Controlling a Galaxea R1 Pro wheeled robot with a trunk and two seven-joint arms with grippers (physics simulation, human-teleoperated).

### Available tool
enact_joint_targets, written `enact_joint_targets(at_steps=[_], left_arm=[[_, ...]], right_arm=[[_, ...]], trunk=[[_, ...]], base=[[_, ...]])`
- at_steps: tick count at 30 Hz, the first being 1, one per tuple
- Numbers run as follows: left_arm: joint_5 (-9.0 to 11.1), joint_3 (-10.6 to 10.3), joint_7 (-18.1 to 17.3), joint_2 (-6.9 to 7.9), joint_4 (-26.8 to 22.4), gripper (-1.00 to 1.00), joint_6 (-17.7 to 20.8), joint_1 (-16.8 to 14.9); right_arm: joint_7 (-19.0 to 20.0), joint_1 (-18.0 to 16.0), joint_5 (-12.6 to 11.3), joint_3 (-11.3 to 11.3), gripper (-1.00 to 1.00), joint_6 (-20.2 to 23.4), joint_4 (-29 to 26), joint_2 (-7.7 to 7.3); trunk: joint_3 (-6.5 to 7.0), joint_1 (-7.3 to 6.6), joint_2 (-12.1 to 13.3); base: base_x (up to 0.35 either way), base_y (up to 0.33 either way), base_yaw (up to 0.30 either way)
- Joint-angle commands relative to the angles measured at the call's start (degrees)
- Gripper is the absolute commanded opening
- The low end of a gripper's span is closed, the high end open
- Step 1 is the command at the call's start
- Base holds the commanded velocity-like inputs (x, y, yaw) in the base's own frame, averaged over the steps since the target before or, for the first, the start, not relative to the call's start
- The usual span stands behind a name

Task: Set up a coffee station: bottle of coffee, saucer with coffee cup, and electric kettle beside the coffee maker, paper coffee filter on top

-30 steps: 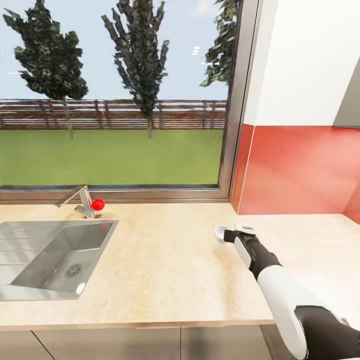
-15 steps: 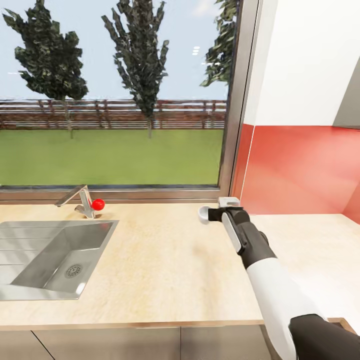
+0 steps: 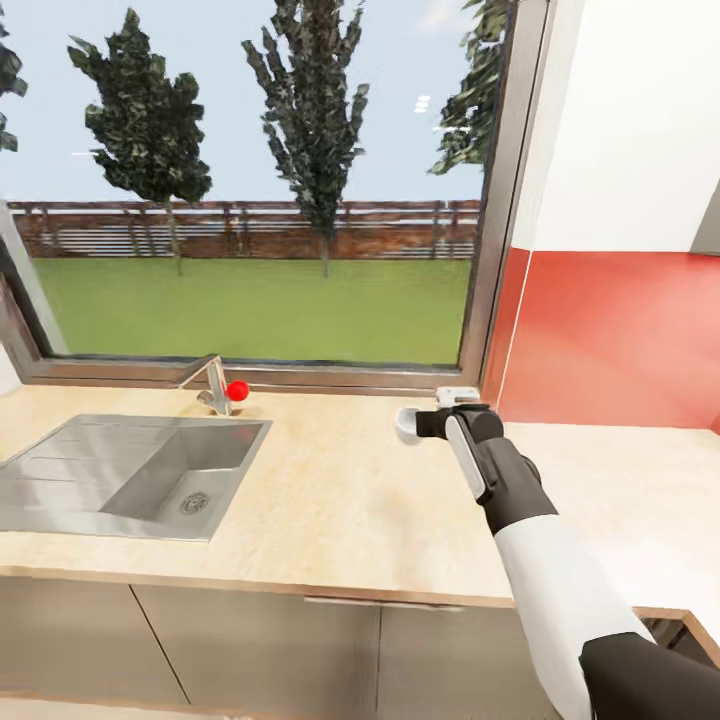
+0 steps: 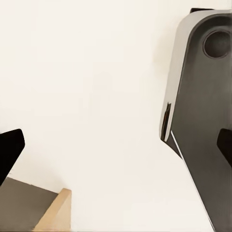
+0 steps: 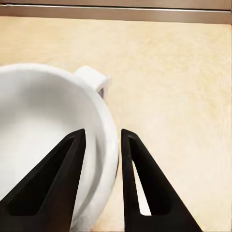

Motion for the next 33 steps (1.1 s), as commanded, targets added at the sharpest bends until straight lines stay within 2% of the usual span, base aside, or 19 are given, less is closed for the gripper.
enact_joint_targets(at_steps=[1, 18, 33], left_arm=[[-0.56, 0.49, 0.16, 0.02, 0.07, 1.0, -0.22, -0.06], [-0.41, 0.6, 0.19, 0.23, 0.07, 1.0, -0.22, -0.07], [-0.41, 0.6, 0.13, 0.0, 0.07, 1.0, -0.22, -0.08]], right_arm=[[-0.55, -0.04, -0.59, 0.08, -1.0, 0.19, -0.04, 0.09], [-0.55, -0.02, -0.6, 0.09, -1.0, 0.19, 0.15, 0.63], [-0.55, -0.03, -0.6, 0.09, -1.0, 0.19, 0.2, 0.63]], trunk=[[-0.13, 0.0, -0.14], [-0.12, 0.0, -0.14], [-0.12, 0.0, -0.14]], base=[[-0.335, 0.0, 0.275], [-0.335, 0.073, 0.278], [-0.285, 0.205, 0.278]])
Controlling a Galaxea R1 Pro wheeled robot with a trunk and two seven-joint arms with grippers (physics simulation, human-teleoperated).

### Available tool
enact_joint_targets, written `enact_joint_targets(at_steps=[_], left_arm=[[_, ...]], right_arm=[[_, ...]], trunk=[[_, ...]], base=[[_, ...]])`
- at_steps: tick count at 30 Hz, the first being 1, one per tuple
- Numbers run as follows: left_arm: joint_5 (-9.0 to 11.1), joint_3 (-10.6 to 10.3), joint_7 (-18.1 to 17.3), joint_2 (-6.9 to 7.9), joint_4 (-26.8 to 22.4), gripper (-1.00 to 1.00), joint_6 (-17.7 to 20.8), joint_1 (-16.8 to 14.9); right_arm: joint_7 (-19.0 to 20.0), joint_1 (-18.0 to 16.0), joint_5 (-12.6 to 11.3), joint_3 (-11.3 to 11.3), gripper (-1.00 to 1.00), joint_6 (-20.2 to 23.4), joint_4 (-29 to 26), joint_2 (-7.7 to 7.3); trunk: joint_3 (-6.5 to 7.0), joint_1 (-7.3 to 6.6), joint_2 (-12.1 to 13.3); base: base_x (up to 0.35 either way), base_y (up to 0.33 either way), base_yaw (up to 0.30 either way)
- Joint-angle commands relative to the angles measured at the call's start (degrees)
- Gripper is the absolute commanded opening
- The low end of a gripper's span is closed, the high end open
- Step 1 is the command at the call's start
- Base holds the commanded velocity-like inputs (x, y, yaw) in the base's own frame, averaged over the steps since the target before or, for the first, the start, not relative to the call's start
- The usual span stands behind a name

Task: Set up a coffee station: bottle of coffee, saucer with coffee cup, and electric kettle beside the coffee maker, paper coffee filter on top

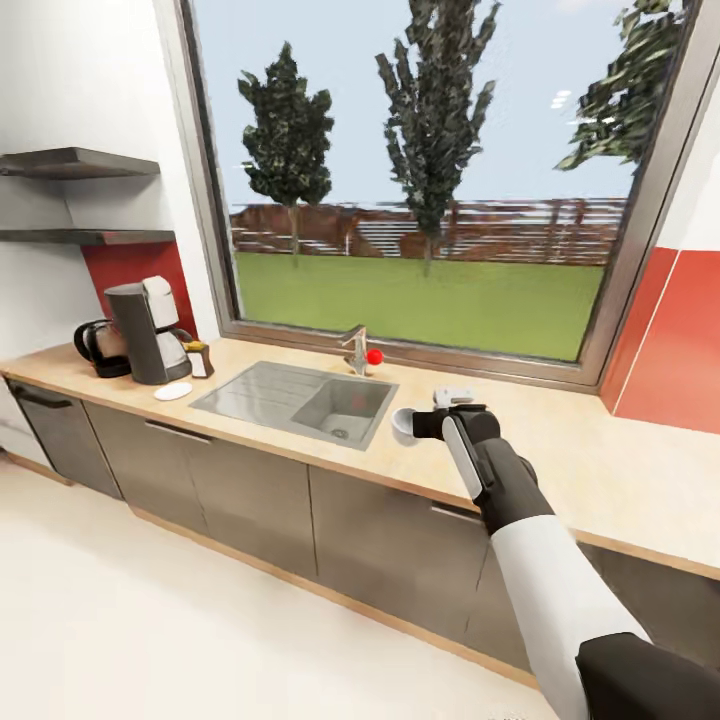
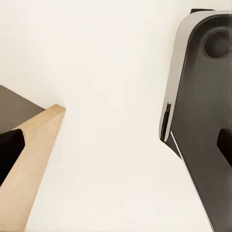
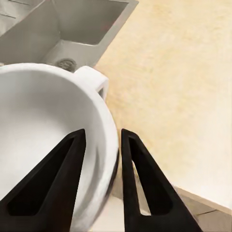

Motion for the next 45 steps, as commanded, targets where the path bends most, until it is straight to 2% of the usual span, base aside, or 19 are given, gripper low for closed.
enact_joint_targets(at_steps=[1, 8, 15, 27, 45], left_arm=[[-0.59, 0.48, 0.13, -0.02, 0.08, 1.0, -0.22, -0.05], [-0.59, 0.48, 0.14, -0.02, 0.08, 1.0, -0.22, -0.12], [-0.59, 0.48, 0.13, -0.09, 0.08, 1.0, -0.22, -0.13], [-0.7, 0.48, 0.12, -0.13, 0.07, 1.0, -0.22, -0.12], [-0.62, 0.48, 0.12, 0.03, 0.08, 1.0, -0.13, -0.11]], right_arm=[[-0.55, -0.06, -0.62, 0.07, -1.0, 0.19, -0.04, -0.01], [-0.55, -0.07, -0.62, 0.07, -1.0, 0.19, 0.68, -0.01], [-0.55, -0.06, -0.62, 0.07, -1.0, 0.19, 0.78, -0.01], [-0.55, -0.05, -0.62, 0.07, -1.0, 0.19, 0.69, -0.01], [-0.64, -0.06, -0.44, -0.19, -1.0, 0.28, 0.12, -0.1]], trunk=[[-0.13, 0.01, -0.14], [-0.13, 0.01, -0.14], [-0.16, 0.01, -0.14], [-0.37, 0.01, -0.14], [-0.45, 0.01, -0.14]], base=[[-0.267, 0.226, 0.278], [-0.22, 0.242, 0.278], [-0.025, 0.232, 0.277], [0.0, 0.014, 0.088], [0.0, 0.0, 0.237]])
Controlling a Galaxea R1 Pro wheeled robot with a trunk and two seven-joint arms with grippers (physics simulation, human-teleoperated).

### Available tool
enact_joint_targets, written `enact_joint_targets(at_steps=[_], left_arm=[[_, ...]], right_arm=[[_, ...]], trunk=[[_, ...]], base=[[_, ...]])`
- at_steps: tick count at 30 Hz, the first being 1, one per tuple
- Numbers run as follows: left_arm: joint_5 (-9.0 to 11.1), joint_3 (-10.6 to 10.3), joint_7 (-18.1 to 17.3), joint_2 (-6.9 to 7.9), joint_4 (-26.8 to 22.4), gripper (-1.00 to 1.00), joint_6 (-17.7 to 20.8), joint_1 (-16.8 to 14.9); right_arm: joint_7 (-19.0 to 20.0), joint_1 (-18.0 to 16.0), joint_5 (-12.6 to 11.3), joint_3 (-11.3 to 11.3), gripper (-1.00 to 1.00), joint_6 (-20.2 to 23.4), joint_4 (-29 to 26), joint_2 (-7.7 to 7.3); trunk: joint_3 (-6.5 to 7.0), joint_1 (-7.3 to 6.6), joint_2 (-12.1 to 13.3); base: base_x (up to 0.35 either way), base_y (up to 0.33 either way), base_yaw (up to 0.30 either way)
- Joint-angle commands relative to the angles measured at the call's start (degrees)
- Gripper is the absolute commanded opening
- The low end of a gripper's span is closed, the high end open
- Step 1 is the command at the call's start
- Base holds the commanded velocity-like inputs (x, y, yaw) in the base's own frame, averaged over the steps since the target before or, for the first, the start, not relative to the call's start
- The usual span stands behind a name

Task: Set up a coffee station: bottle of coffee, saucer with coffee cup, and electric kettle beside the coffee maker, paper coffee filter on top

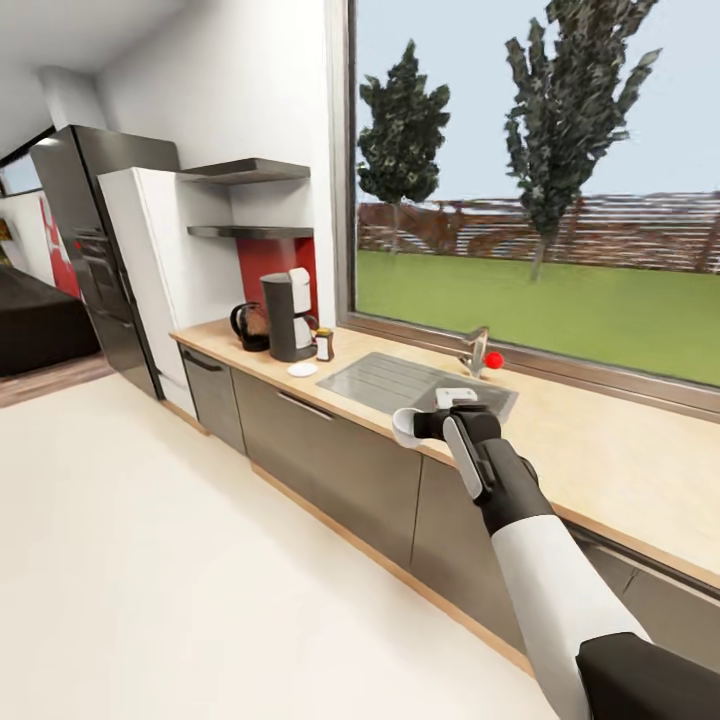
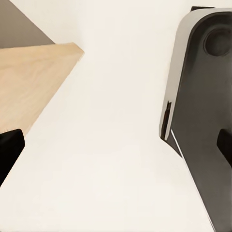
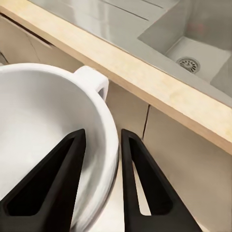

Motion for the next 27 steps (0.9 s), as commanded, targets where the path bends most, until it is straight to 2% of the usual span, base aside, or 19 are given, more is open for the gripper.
enact_joint_targets(at_steps=[1, 16, 27], left_arm=[[-0.58, 0.48, 0.16, 0.02, 0.09, 1.0, -0.23, -0.07], [-0.56, 0.48, 0.16, 0.18, 0.09, 1.0, -0.13, -0.09], [-0.56, 0.48, 0.16, 0.19, 0.09, 1.0, -0.12, -0.09]], right_arm=[[-0.55, -0.03, -0.63, 0.08, -1.0, 0.18, -0.07, -0.02], [-0.55, -0.07, -0.64, 0.08, -1.0, 0.09, -0.04, -0.02], [-0.53, -0.06, -0.64, -0.01, -1.0, 0.09, -0.1, -0.1]], trunk=[[-0.16, 0.04, -0.13], [-0.73, 0.04, -0.13], [-0.78, 0.04, -0.13]], base=[[0.0, 0.0, 0.136], [0.0, 0.0, 0.196], [0.0, 0.0, 0.022]])
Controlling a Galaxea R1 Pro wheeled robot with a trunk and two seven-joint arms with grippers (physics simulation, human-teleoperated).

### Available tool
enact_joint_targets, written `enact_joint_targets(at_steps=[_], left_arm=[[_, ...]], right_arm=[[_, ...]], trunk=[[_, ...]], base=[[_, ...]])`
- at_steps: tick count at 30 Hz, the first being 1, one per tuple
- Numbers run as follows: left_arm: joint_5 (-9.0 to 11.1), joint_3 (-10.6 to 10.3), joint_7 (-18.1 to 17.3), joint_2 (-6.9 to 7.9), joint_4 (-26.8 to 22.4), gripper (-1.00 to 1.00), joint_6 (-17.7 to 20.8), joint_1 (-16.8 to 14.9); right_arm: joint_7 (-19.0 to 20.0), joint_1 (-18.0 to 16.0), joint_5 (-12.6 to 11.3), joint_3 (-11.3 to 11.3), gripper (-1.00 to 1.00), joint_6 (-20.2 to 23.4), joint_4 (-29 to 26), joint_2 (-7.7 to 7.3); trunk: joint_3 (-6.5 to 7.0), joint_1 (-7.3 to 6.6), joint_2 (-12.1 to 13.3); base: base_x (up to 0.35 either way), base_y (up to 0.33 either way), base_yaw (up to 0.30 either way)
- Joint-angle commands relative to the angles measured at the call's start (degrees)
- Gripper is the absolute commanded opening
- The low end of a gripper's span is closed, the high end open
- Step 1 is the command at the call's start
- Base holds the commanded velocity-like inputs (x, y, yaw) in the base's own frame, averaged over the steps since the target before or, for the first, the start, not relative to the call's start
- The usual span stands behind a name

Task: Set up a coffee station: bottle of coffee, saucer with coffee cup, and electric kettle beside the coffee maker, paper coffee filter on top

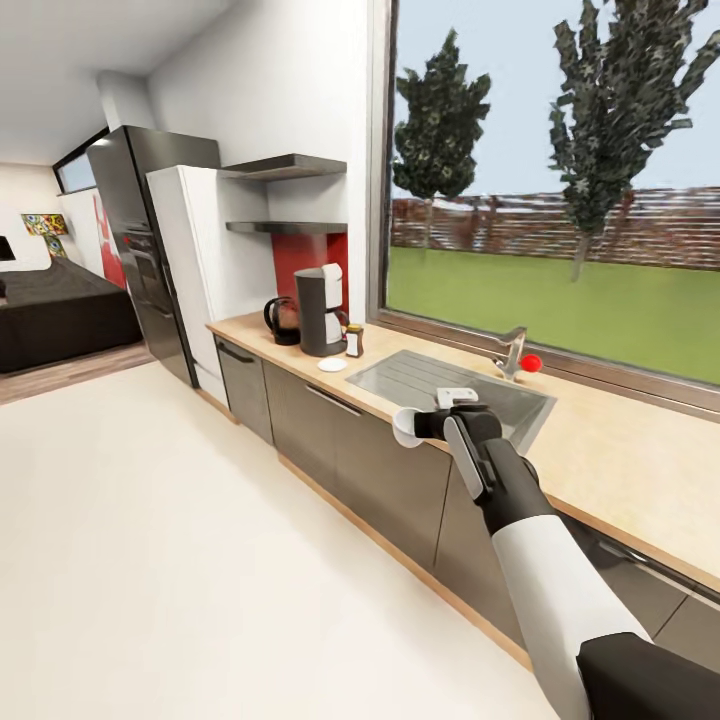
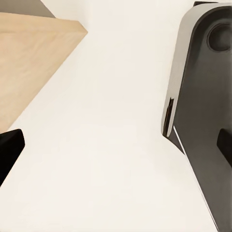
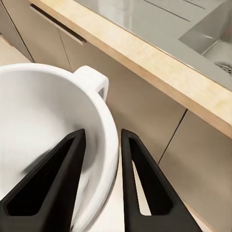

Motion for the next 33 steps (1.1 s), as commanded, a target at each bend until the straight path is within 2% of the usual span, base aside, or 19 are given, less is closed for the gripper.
enact_joint_targets(at_steps=[1, 22, 25, 29, 33], left_arm=[[-0.59, 0.48, 0.16, 0.0, 0.1, 1.0, -0.24, -0.06], [-0.54, 0.48, 0.16, 0.15, 0.0, 1.0, -0.49, -0.06], [-0.51, 0.48, 0.06, 0.26, -0.55, 1.0, -1.83, -0.17], [-0.36, 0.64, -0.72, 0.59, -2.44, 1.0, -4.81, -1.06], [0.25, 0.73, -3.56, 0.66, -5.04, 1.0, -4.9, -1.73]], right_arm=[[-0.56, -0.07, -0.62, 0.1, -1.0, 0.17, -0.04, -0.01], [-0.5, -0.03, -0.54, 0.08, -1.0, 0.17, 0.35, -0.01], [-0.49, -0.04, -0.6, 0.08, -1.0, 0.17, 0.38, -0.01], [-0.48, -0.04, -0.66, 0.14, -1.0, 0.17, 0.44, -0.01], [-0.48, -0.04, -0.7, 0.12, -1.0, 0.17, 0.12, -0.01]], trunk=[[-0.13, 0.04, -0.13], [-0.13, 0.04, -0.13], [-0.13, 0.04, -0.13], [-0.13, 0.04, -0.13], [-0.13, 0.04, -0.13]], base=[[0.0, 0.0, 0.0], [0.022, 0.0, 0.0], [0.124, 0.008, 0.0], [0.292, 0.032, 0.0], [0.327, 0.039, 0.0]])
